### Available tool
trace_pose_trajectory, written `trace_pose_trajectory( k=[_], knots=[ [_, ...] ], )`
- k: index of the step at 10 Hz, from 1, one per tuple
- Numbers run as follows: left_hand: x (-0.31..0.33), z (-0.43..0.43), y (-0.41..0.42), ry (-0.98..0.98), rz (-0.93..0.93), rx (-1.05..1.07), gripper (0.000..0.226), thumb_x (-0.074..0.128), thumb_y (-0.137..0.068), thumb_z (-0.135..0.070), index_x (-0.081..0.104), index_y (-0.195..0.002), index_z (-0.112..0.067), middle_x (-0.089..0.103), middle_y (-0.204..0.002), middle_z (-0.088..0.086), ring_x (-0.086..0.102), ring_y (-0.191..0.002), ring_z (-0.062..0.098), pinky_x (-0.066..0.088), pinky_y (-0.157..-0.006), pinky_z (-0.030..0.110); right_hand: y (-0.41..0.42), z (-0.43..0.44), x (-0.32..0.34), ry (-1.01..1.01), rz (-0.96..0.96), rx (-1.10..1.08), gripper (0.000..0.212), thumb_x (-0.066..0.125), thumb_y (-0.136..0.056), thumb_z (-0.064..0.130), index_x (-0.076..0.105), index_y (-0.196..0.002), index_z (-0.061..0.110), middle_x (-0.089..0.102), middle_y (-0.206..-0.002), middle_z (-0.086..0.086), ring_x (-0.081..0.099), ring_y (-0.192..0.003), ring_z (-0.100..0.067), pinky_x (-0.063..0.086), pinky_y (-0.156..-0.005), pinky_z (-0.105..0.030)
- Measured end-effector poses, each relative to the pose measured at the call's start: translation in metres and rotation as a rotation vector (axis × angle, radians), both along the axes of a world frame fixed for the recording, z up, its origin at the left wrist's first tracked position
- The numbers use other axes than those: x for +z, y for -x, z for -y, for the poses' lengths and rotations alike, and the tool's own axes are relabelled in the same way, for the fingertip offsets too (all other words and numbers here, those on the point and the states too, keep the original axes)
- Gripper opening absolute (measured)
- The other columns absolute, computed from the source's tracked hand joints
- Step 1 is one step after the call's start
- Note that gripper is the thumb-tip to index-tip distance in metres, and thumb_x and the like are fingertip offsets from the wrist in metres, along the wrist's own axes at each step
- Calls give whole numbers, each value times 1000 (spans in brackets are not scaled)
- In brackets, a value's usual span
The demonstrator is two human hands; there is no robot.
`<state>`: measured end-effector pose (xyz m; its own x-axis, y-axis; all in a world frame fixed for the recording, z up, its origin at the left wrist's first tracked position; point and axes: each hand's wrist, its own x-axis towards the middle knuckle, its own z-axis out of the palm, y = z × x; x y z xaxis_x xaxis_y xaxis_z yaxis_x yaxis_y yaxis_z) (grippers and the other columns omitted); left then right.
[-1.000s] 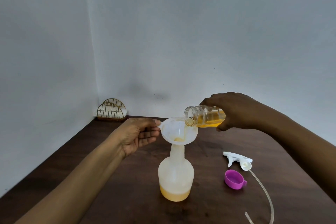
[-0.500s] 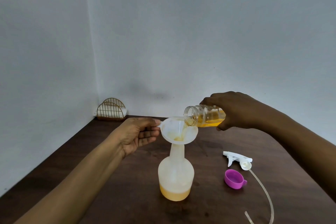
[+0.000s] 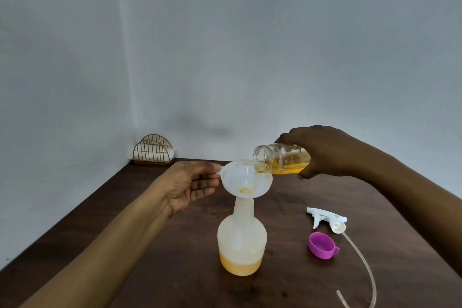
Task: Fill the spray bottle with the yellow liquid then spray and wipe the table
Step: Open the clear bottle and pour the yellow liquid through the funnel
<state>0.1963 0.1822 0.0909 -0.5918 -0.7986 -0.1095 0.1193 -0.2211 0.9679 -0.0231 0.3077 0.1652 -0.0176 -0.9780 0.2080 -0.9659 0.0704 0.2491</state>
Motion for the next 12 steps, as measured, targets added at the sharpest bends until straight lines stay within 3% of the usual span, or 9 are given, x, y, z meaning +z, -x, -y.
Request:
trace_pose_trajectory(
  k=[3, 7, 11, 12],
  knots=[
    [0, -1, 0, 3, 4, 2, 7, 65, -82, -7, 68, -85, -2, 67, -55, 2, 63, -44, 6, 53, -43, 18, 0, 1, 1, -4, -3, 0, 67, 75, -72, 32, 42, -130, 34, 54, -114, 12, 40, -91, -7, 44, -77, -30],
    [1, -2, -1, 2, 2, 3, 7, 66, -81, -7, 69, -85, -2, 68, -56, 3, 63, -45, 7, 53, -43, 18, -1, -1, 1, -16, -9, -3, 68, 74, -73, 32, 41, -132, 34, 54, -117, 12, 49, -104, -12, 43, -78, -30],
    [1, -2, 0, 11, 7, 4, 5, 66, -81, -7, 69, -82, -3, 67, -55, 2, 63, -45, 6, 53, -44, 18, 0, 0, 2, -9, -11, 5, 67, 74, -72, 31, 42, -131, 35, 54, -116, 13, 42, -93, -7, 42, -75, -29],
    [1, -2, -1, 8, 5, 5, 5, 66, -81, -7, 69, -82, -3, 67, -55, 2, 63, -45, 7, 53, -44, 18, -1, 0, 2, -11, -13, 8, 68, 74, -73, 31, 41, -131, 34, 54, -118, 12, 49, -102, -12, 44, -78, -30]
  ],
)
